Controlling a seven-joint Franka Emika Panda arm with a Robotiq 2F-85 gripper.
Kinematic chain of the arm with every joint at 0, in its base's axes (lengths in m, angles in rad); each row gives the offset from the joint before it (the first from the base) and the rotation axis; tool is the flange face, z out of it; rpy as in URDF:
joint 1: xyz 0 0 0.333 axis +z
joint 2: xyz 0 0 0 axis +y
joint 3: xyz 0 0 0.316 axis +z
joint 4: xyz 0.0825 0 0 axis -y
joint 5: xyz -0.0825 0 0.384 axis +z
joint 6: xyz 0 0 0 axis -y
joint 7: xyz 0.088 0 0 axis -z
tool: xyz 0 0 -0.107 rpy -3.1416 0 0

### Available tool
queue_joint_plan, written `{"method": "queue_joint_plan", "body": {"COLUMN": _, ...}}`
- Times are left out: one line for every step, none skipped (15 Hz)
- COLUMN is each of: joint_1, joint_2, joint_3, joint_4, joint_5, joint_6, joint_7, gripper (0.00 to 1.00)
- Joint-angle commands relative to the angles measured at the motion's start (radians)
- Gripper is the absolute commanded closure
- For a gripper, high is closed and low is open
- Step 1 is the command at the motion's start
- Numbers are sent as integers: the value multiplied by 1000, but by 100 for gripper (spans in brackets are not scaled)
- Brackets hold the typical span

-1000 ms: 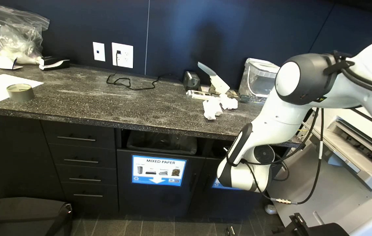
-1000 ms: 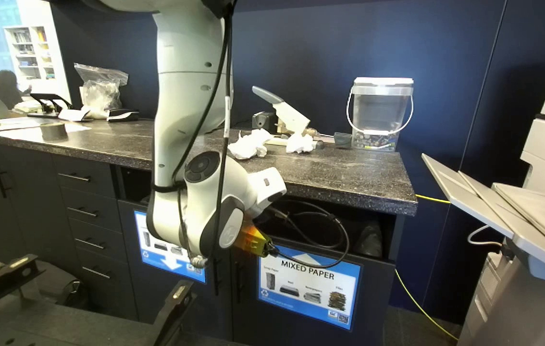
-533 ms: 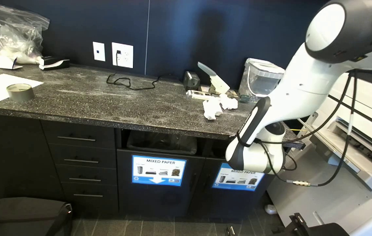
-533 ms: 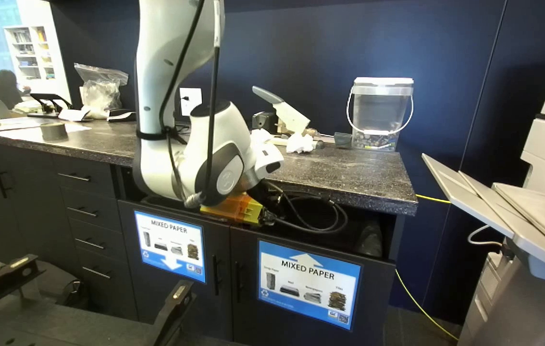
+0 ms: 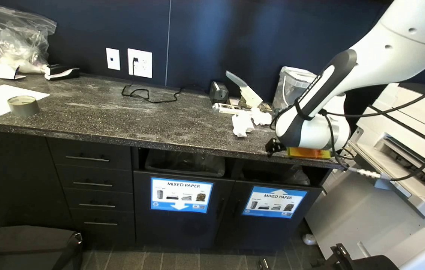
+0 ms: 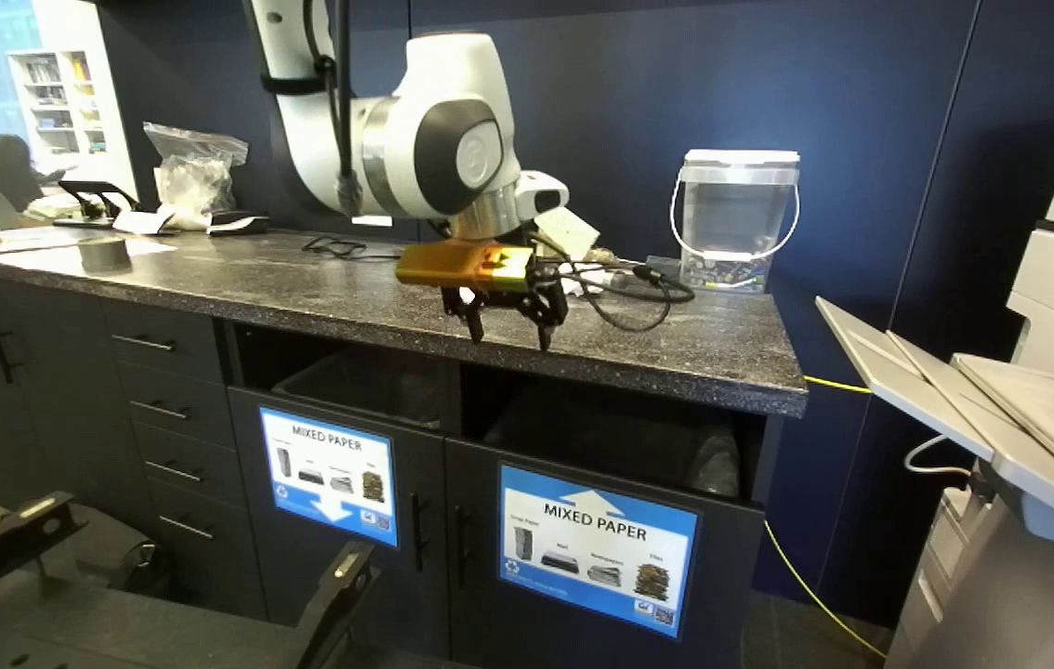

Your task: Pick up the papers from the counter and put them in the bin

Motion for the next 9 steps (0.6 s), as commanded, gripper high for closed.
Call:
{"method": "queue_joint_plan", "body": {"joint_1": 23, "joint_2": -91, "joint_3": -39, "joint_4": 61, "joint_5": -63, "joint_6": -124, "joint_7": 10, "gripper": 0}}
{"method": "queue_joint_plan", "body": {"joint_1": 23, "joint_2": -85, "joint_3": -43, "joint_4": 98, "joint_5": -85, "joint_6": -119, "joint_7": 8, "gripper": 0}}
{"method": "queue_joint_plan", "body": {"joint_1": 4, "joint_2": -83, "joint_3": -25, "joint_4": 130, "joint_5": -99, "joint_6": -119, "joint_7": -5, "gripper": 0}}
{"method": "queue_joint_plan", "body": {"joint_1": 4, "joint_2": -73, "joint_3": -29, "joint_4": 160, "joint_5": -114, "joint_6": -111, "joint_7": -2, "gripper": 0}}
{"method": "queue_joint_plan", "body": {"joint_1": -10, "joint_2": -56, "joint_3": -14, "joint_4": 196, "joint_5": -116, "joint_6": -109, "joint_7": -4, "gripper": 0}}
{"method": "queue_joint_plan", "body": {"joint_1": -22, "joint_2": -42, "joint_3": 0, "joint_4": 229, "joint_5": -113, "joint_6": -110, "joint_7": -5, "gripper": 0}}
{"method": "queue_joint_plan", "body": {"joint_1": -48, "joint_2": -20, "joint_3": 24, "joint_4": 266, "joint_5": -100, "joint_6": -103, "joint_7": -16, "gripper": 0}}
{"method": "queue_joint_plan", "body": {"joint_1": -79, "joint_2": 3, "joint_3": 56, "joint_4": 305, "joint_5": -85, "joint_6": -100, "joint_7": -25, "gripper": 0}}
{"method": "queue_joint_plan", "body": {"joint_1": -120, "joint_2": 31, "joint_3": 96, "joint_4": 350, "joint_5": -53, "joint_6": -102, "joint_7": -60, "gripper": 0}}
